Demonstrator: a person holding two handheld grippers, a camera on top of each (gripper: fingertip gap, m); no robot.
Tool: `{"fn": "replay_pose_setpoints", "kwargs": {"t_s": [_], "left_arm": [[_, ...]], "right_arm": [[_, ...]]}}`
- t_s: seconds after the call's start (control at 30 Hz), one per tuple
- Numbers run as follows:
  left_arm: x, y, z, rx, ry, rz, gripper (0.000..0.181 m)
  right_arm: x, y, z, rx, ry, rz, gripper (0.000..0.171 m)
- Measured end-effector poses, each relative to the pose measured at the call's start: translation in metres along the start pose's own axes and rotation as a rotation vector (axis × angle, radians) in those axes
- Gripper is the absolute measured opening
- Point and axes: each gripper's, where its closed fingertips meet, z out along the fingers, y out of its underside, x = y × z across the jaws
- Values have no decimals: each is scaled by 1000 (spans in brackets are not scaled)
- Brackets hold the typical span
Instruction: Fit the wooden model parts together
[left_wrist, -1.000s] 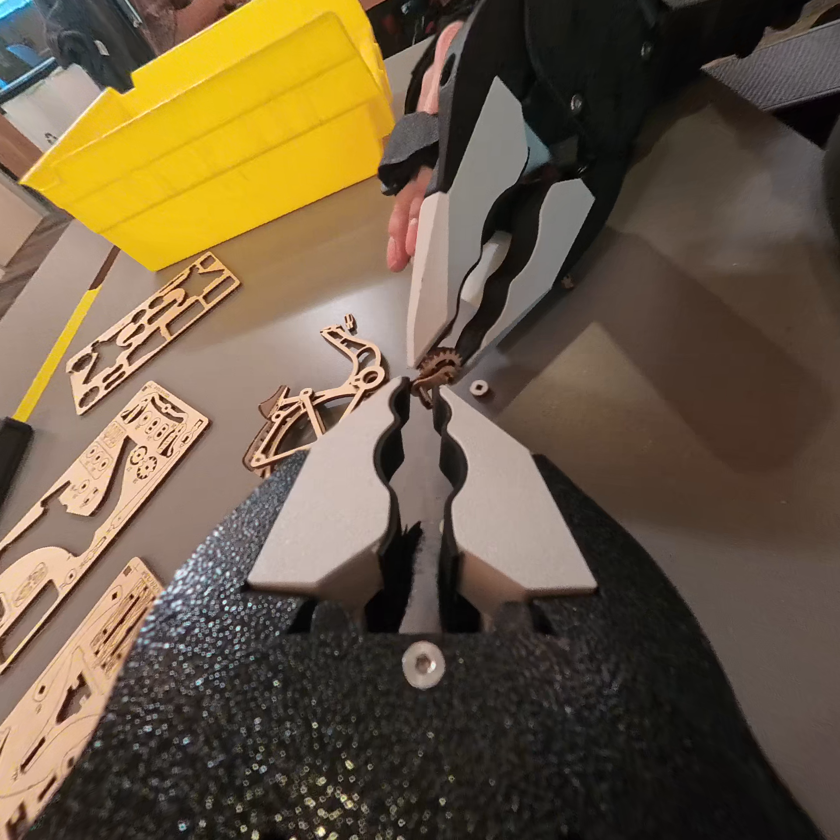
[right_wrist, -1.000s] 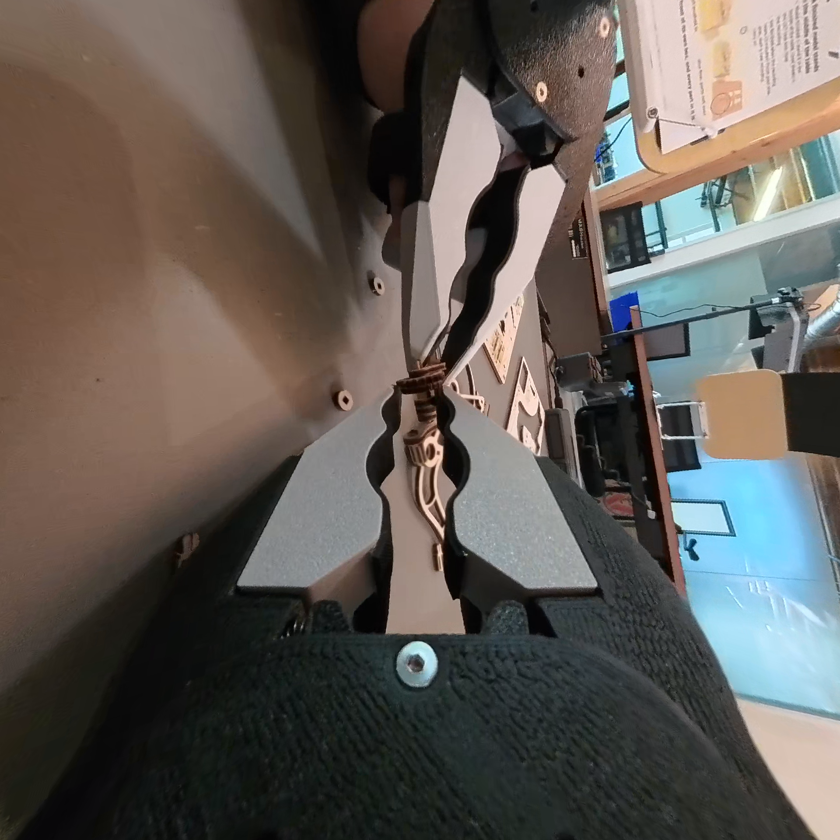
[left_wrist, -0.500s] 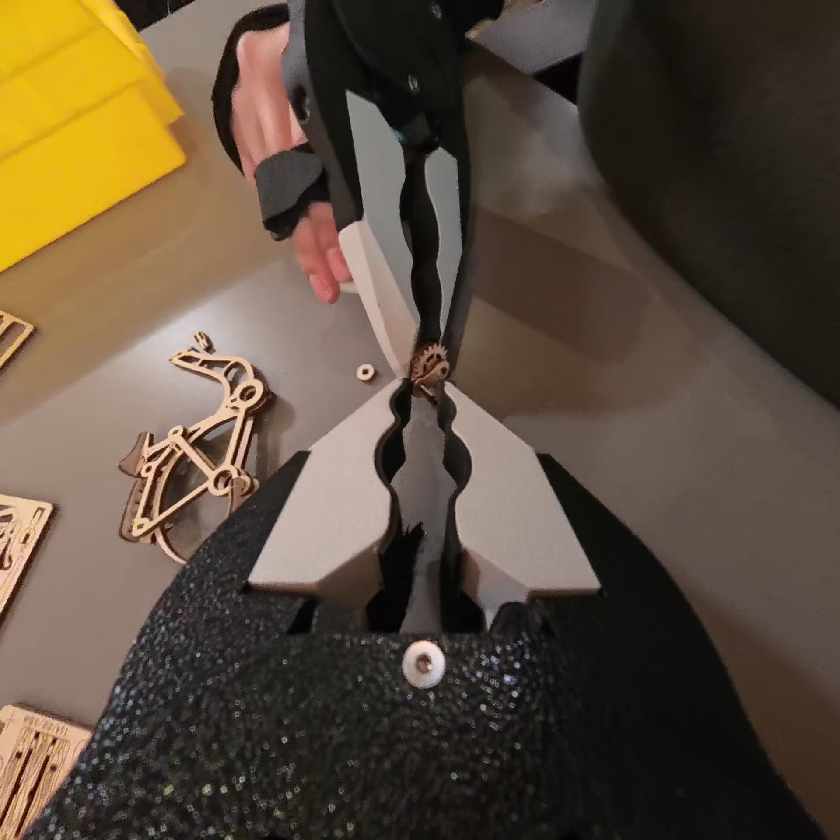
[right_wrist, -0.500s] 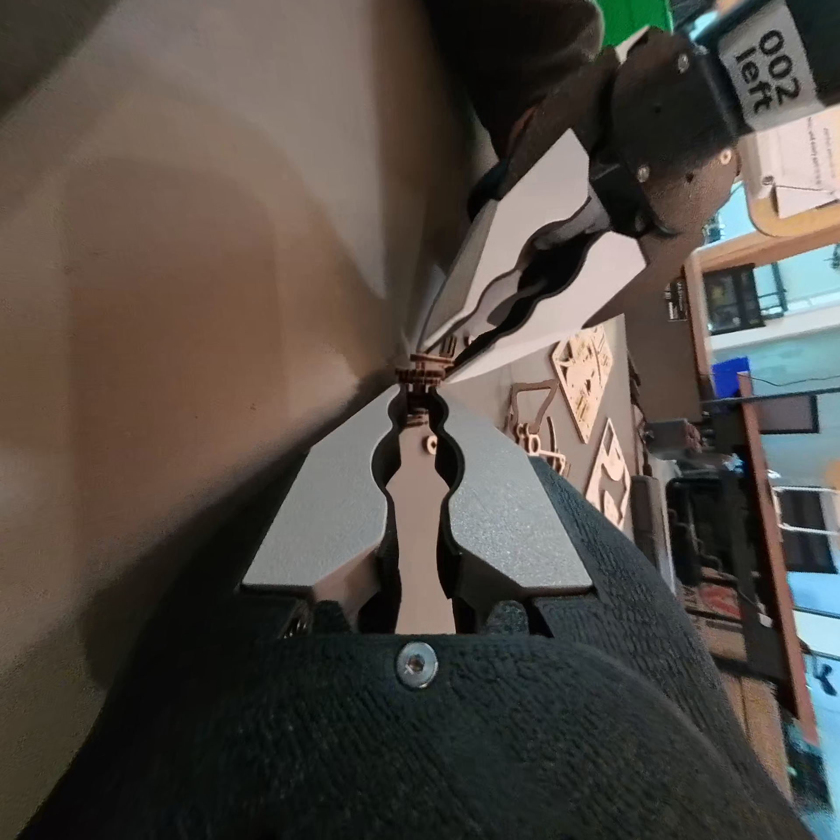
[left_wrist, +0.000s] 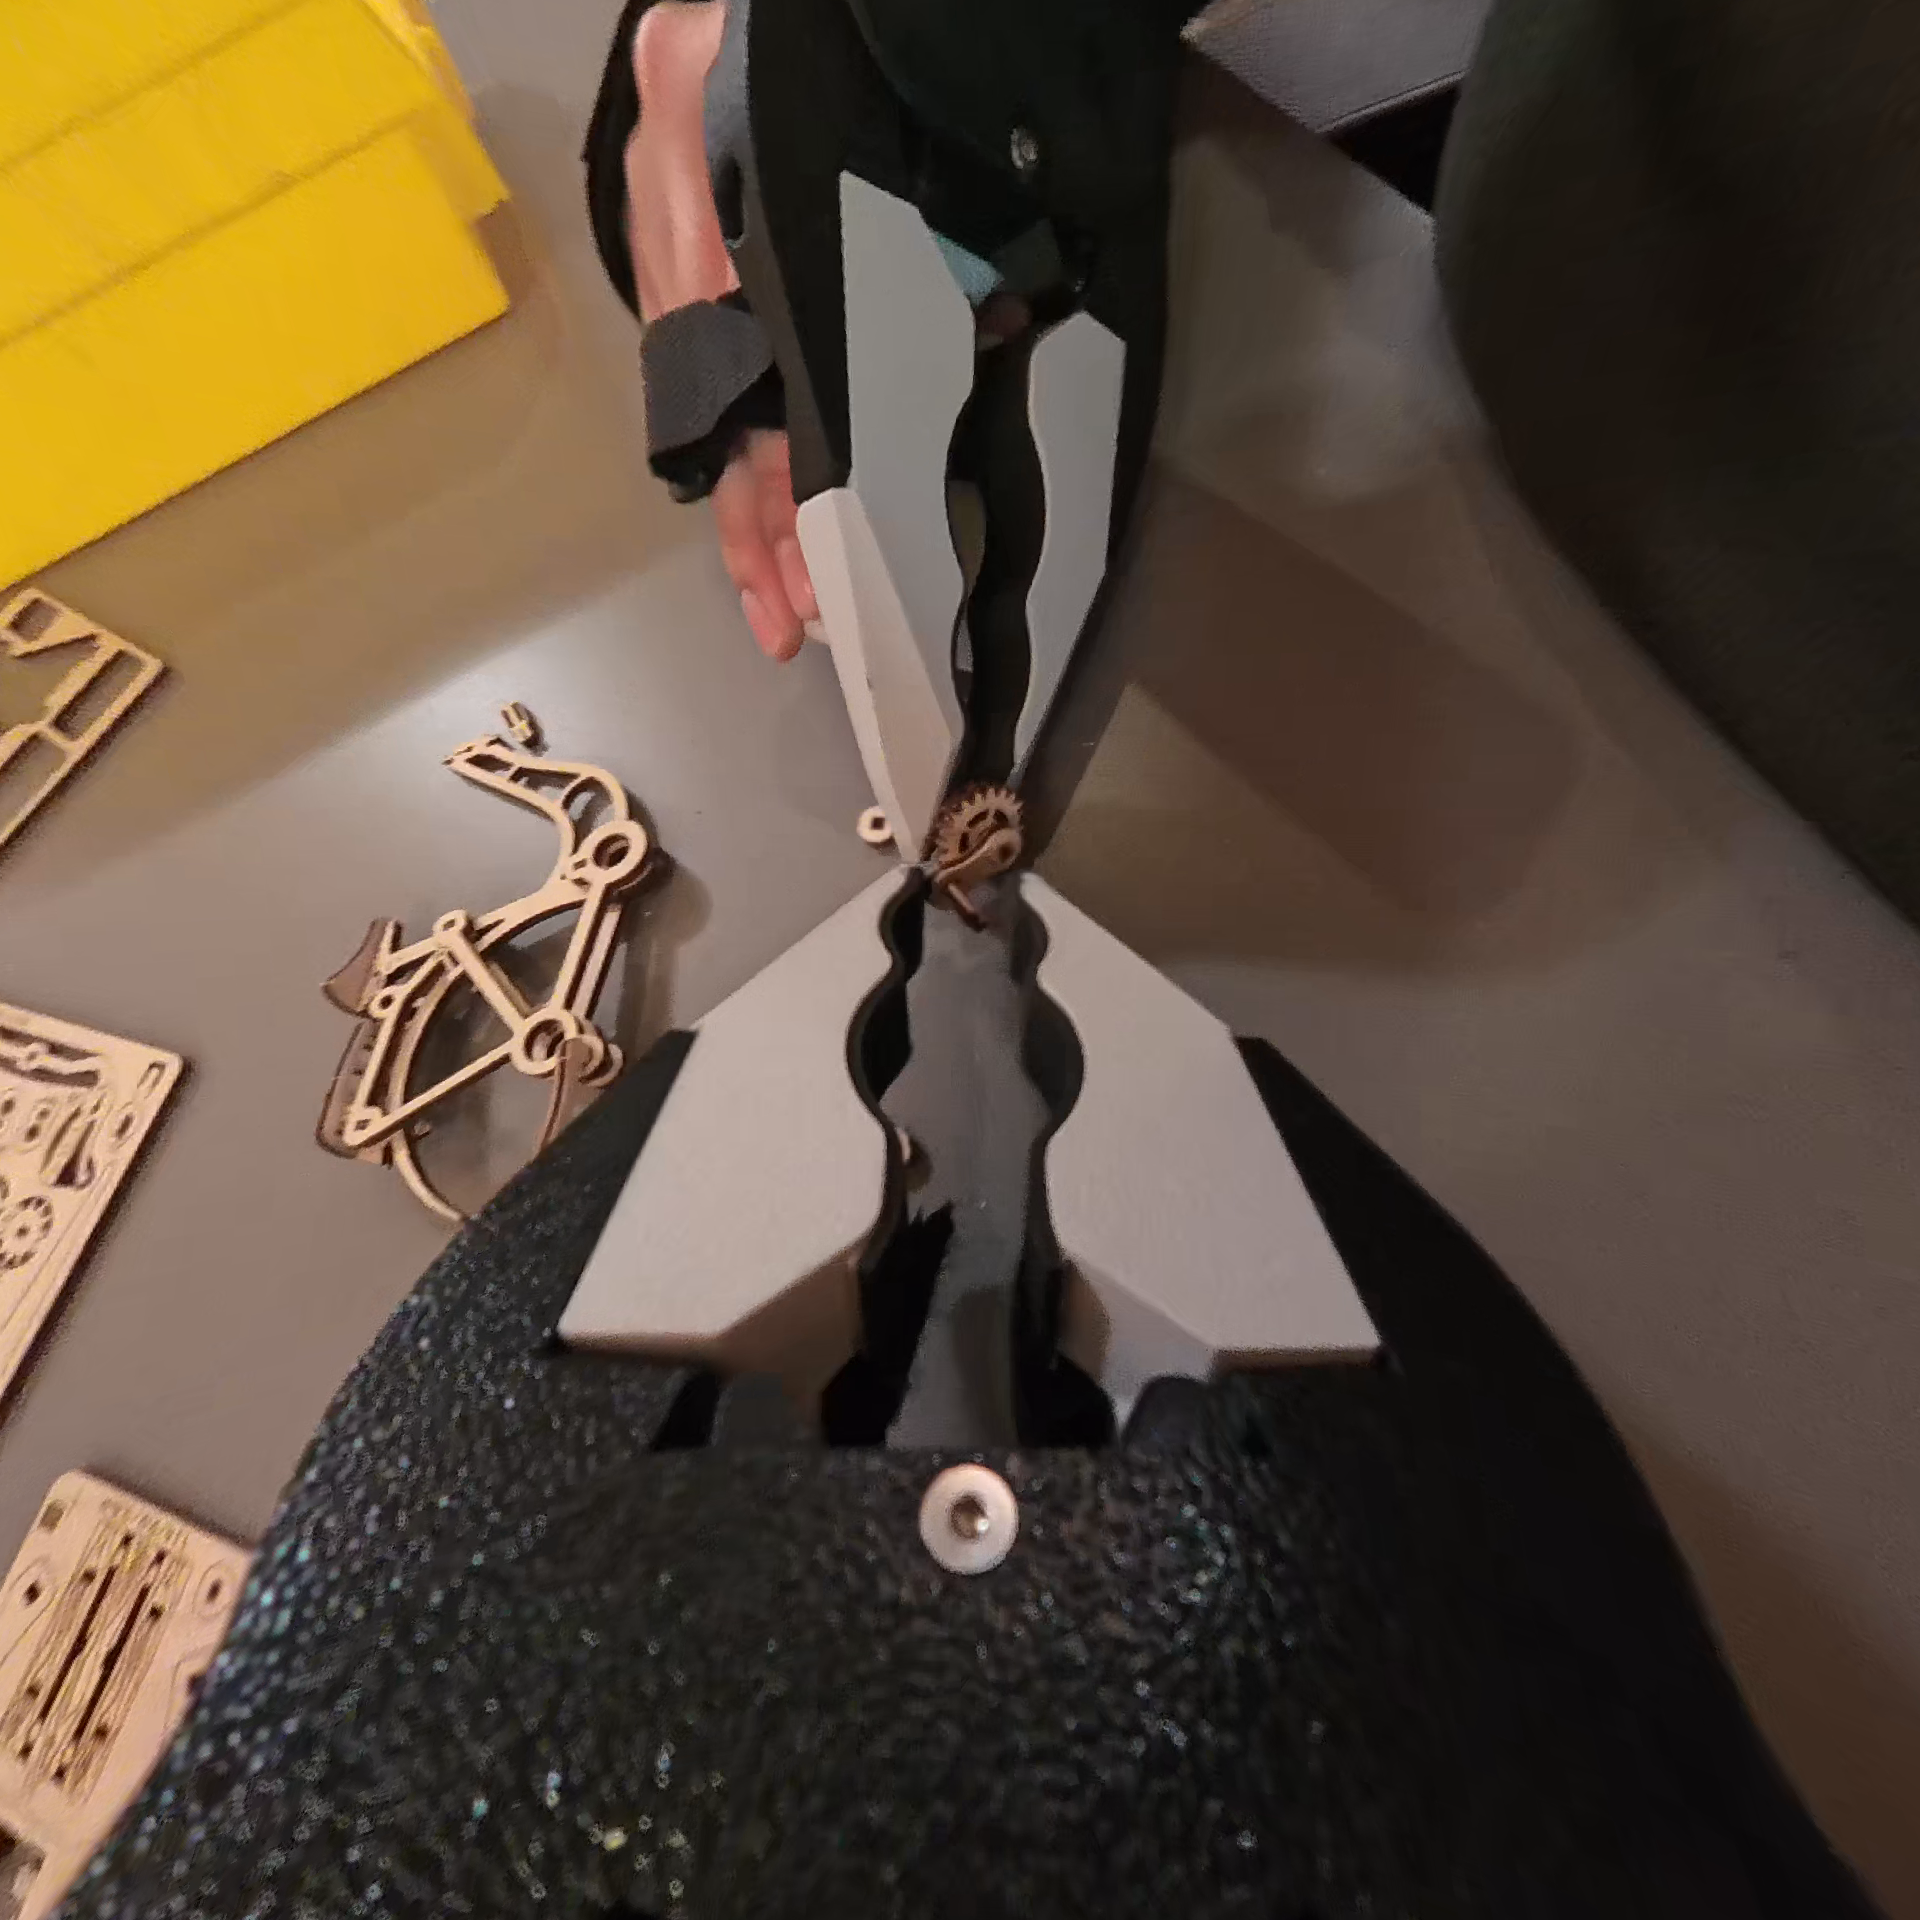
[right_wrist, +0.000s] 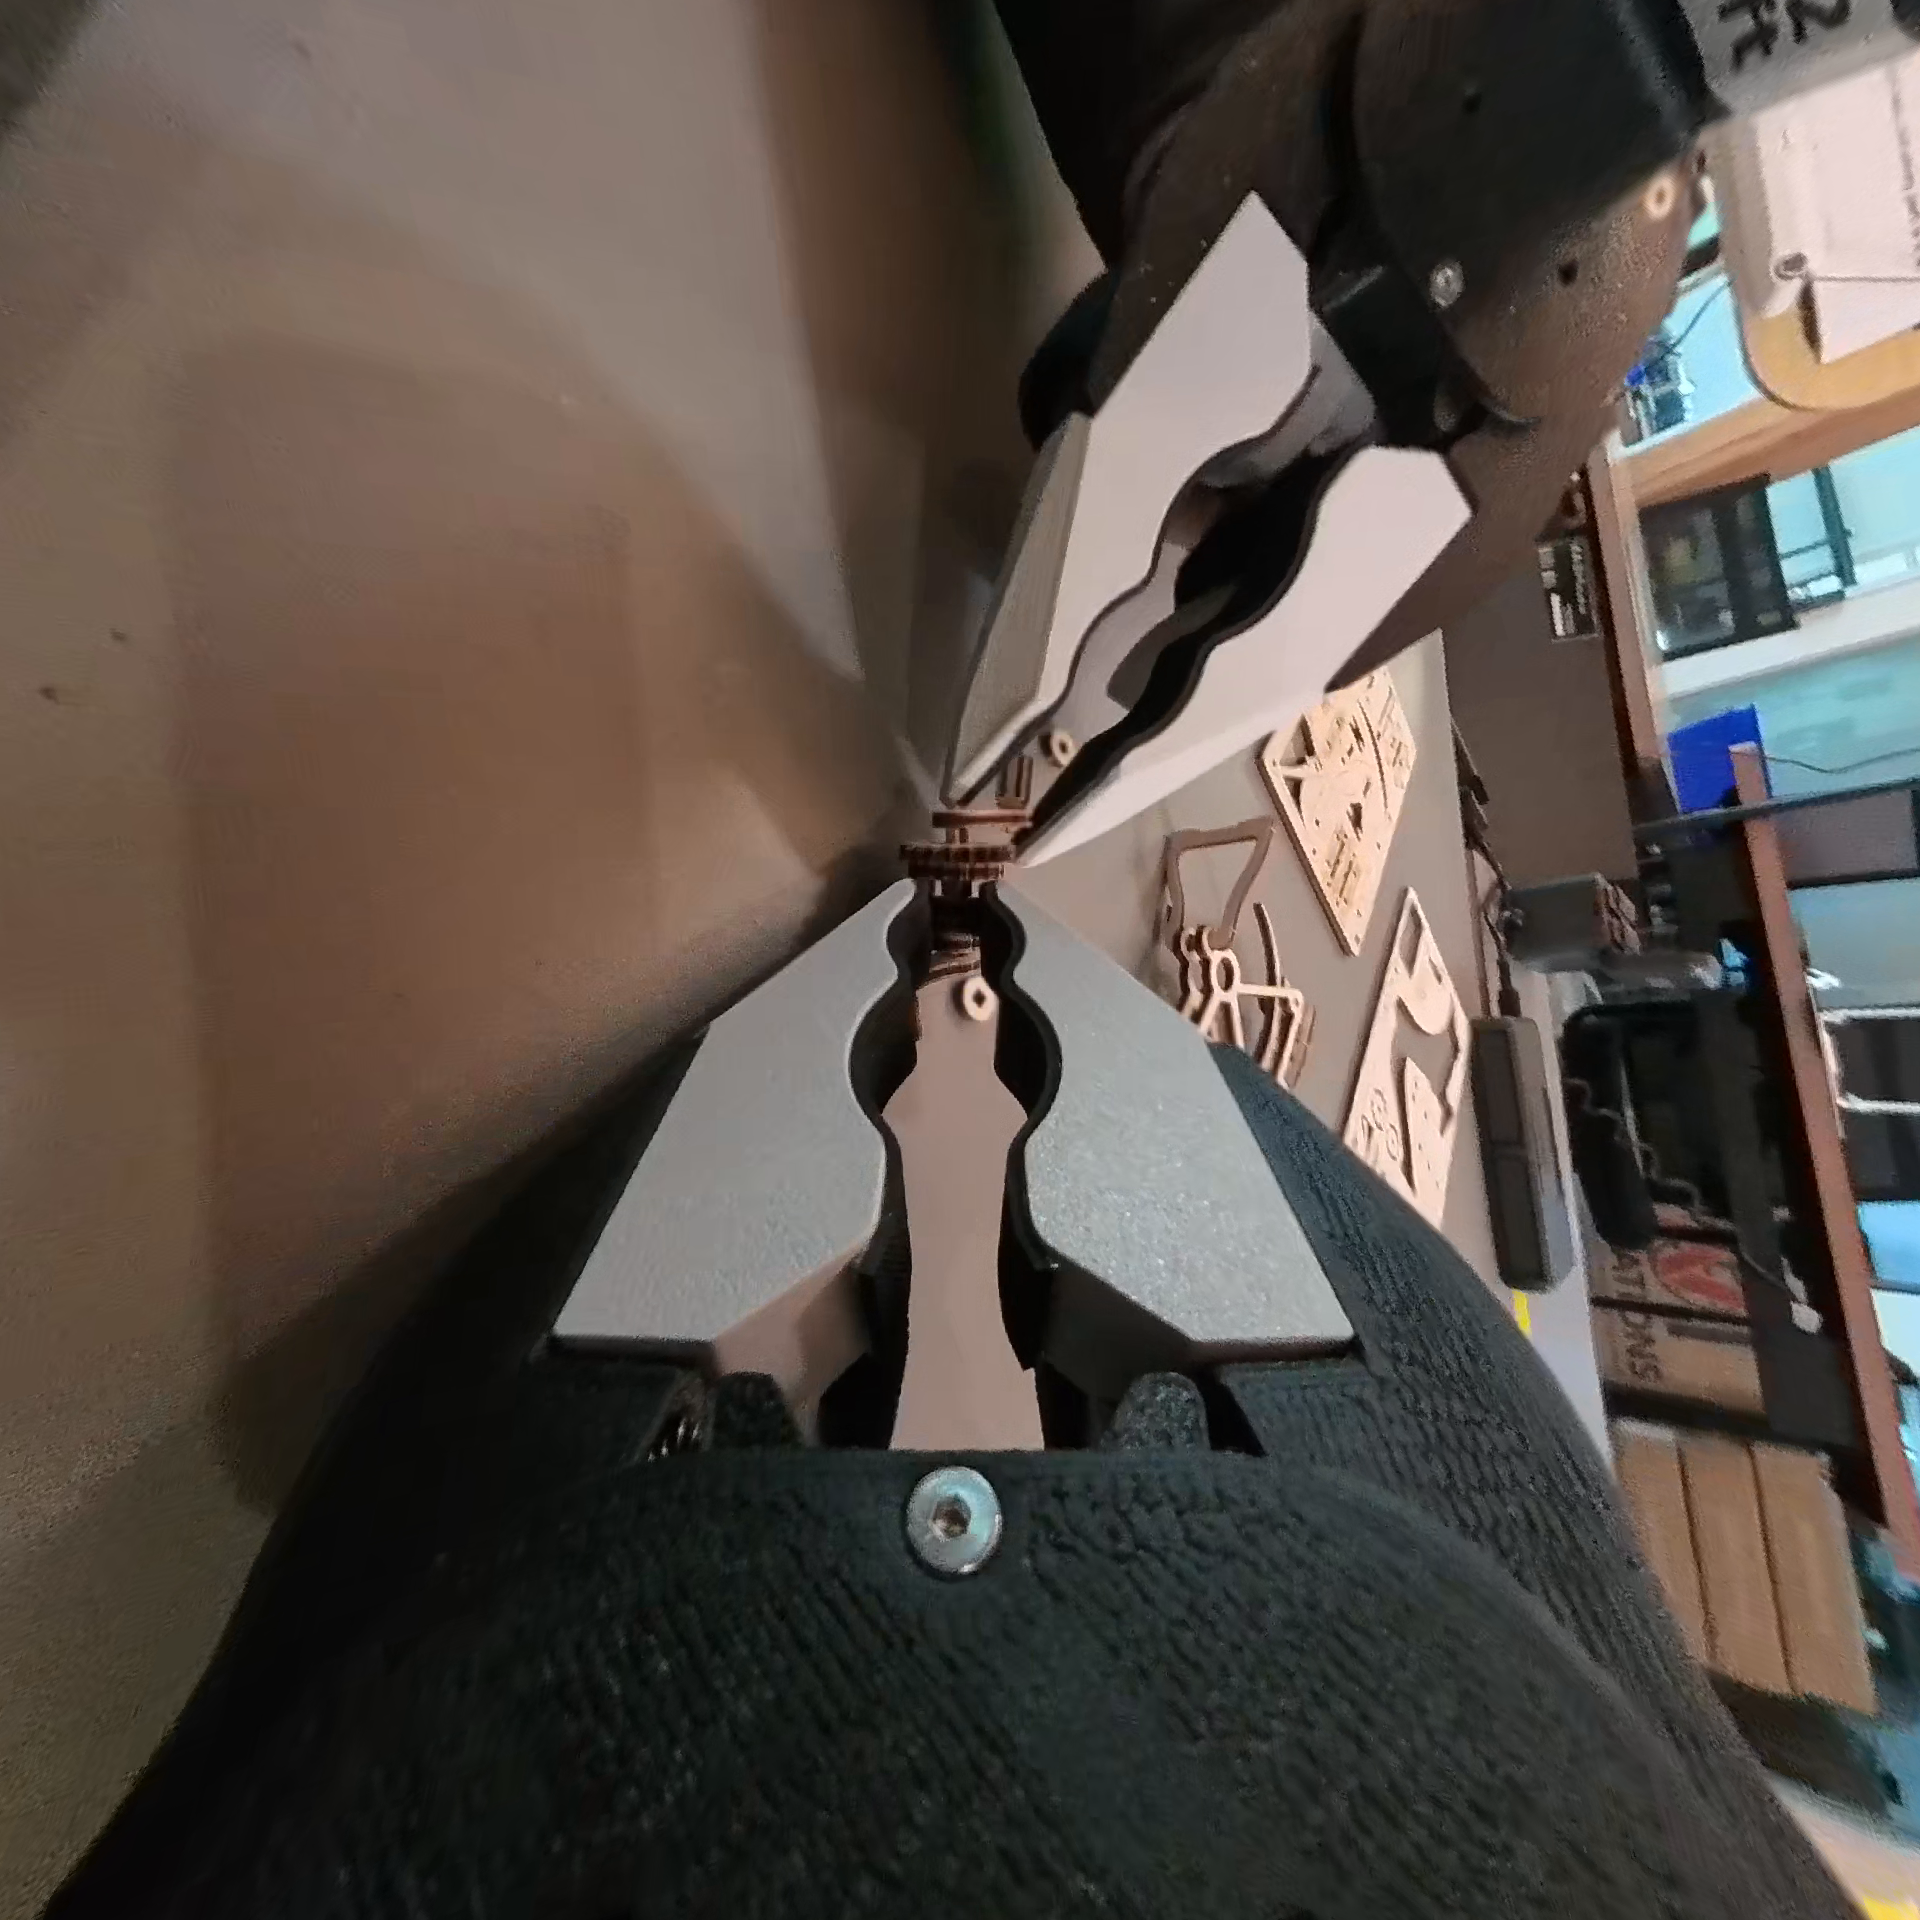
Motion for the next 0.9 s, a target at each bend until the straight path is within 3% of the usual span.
{"fn": "replay_pose_setpoints", "kwargs": {"t_s": [0.03, 0.17, 0.4, 0.53, 0.9], "left_arm": [[-2, 3, 1, -19, -20, -8, 18], [-12, 4, 3, -24, -41, -208, 36], [-37, -23, -15, 265, -15, -637, 21], [-39, -27, -14, 298, -33, -669, 14], [-48, -23, -12, 291, -120, -699, 13]], "right_arm": [[3, 3, 0, -15, 21, -9, 7], [20, 7, -3, -47, 168, -122, 7], [48, 10, -12, -141, 376, -282, 7], [52, 10, -13, -170, 406, -288, 7], [58, 17, -12, -286, 459, -298, 6]]}}
